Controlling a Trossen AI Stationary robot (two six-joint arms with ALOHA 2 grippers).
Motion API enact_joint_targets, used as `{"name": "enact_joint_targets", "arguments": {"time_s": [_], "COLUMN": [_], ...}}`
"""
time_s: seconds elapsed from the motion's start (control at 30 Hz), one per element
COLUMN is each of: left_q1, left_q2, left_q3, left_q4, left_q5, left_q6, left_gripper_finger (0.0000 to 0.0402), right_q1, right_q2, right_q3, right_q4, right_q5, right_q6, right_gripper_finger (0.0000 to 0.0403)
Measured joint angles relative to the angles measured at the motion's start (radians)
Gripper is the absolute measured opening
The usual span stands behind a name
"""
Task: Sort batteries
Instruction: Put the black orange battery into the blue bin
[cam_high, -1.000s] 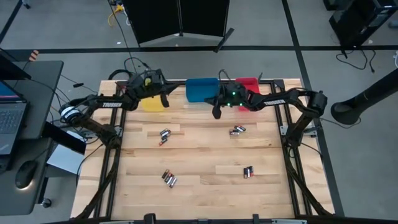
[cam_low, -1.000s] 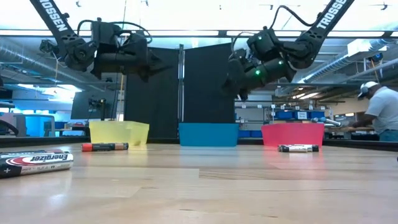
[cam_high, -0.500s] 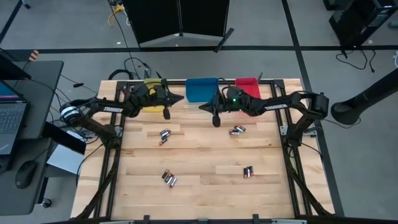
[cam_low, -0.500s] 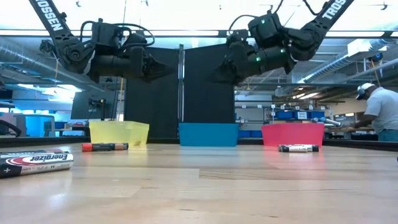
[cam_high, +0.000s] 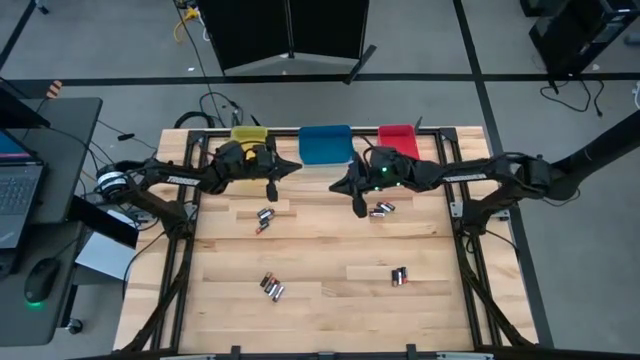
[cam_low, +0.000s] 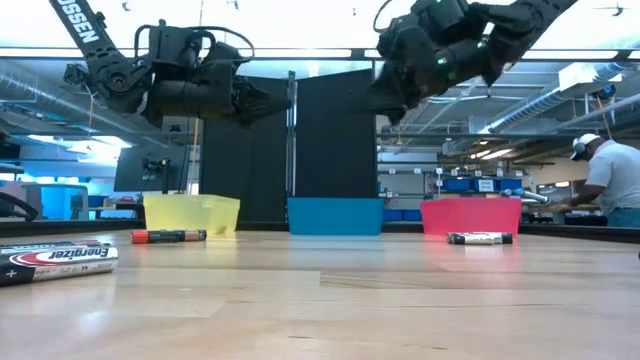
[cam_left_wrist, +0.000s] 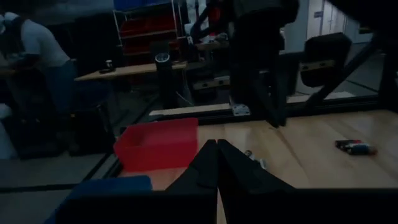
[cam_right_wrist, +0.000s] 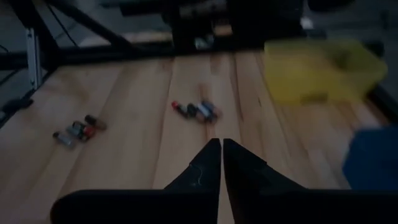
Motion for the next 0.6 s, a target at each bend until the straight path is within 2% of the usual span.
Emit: {"name": "enact_joint_targets", "arguments": {"time_s": [0.13, 0.3, 0.6], "left_q1": [-0.012, -0.07, -0.255], "left_q2": [0.0, 0.0, 0.0], "left_q3": [0.0, 0.0, 0.0], "left_q4": [-0.082, -0.255, -0.428], "left_q5": [-0.001, -0.036, -0.19], "left_q6": [-0.019, 0.006, -0.03], "left_gripper_finger": [0.0007, 0.0007, 0.0007], "right_q1": [0.0, 0.019, 0.141], "right_q2": [-0.109, -0.204, -0.195], "right_q3": [0.0, 0.0, 0.0], "right_q4": [-0.234, -0.483, -0.645], "right_q5": [0.01, 0.091, 0.201], "right_q6": [-0.001, 0.014, 0.11], "right_gripper_finger": [0.0033, 0.0021, 0.0018]}}
